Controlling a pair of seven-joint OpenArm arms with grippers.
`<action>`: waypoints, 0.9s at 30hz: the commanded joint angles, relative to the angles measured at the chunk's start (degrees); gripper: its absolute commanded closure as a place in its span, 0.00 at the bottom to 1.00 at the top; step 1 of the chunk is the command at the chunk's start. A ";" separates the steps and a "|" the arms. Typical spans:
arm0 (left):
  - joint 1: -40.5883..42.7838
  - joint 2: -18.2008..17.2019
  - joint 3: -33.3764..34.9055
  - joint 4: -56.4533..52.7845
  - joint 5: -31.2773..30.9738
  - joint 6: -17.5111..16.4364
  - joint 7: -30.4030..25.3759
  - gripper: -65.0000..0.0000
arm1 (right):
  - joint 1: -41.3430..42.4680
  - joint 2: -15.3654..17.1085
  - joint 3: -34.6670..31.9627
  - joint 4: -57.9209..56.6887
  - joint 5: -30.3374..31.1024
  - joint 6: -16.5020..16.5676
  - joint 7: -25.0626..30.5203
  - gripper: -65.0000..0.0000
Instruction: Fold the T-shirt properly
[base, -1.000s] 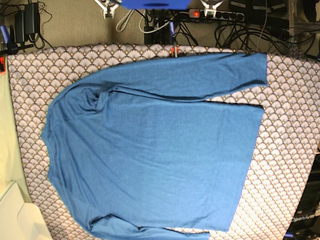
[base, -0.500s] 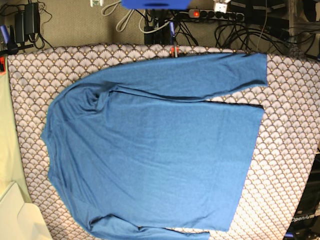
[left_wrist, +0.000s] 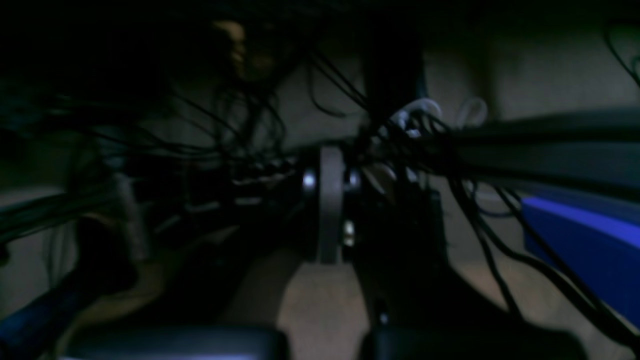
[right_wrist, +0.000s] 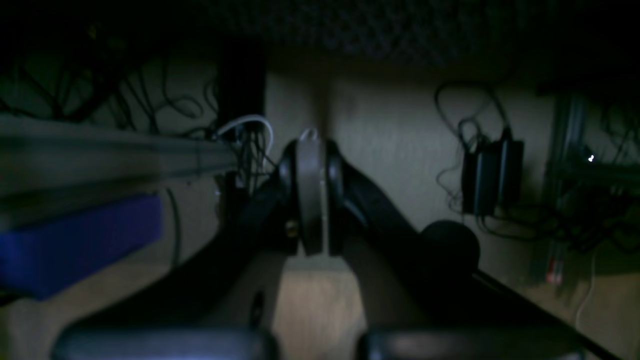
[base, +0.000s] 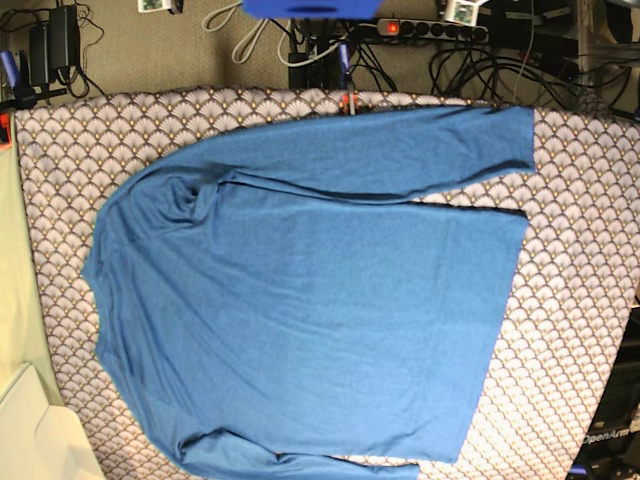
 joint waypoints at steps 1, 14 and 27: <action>1.95 -0.18 0.03 2.85 0.05 -0.32 -1.02 0.99 | -2.05 0.23 0.14 2.80 0.10 0.04 1.24 0.99; 9.16 -0.18 -9.46 22.54 -9.44 -0.76 -1.11 0.49 | -5.04 0.23 -0.03 13.18 0.10 0.04 2.03 0.65; 0.46 -0.09 -16.67 21.84 -15.42 -0.84 -0.67 0.49 | 2.79 0.23 -0.38 13.18 0.01 0.04 2.03 0.63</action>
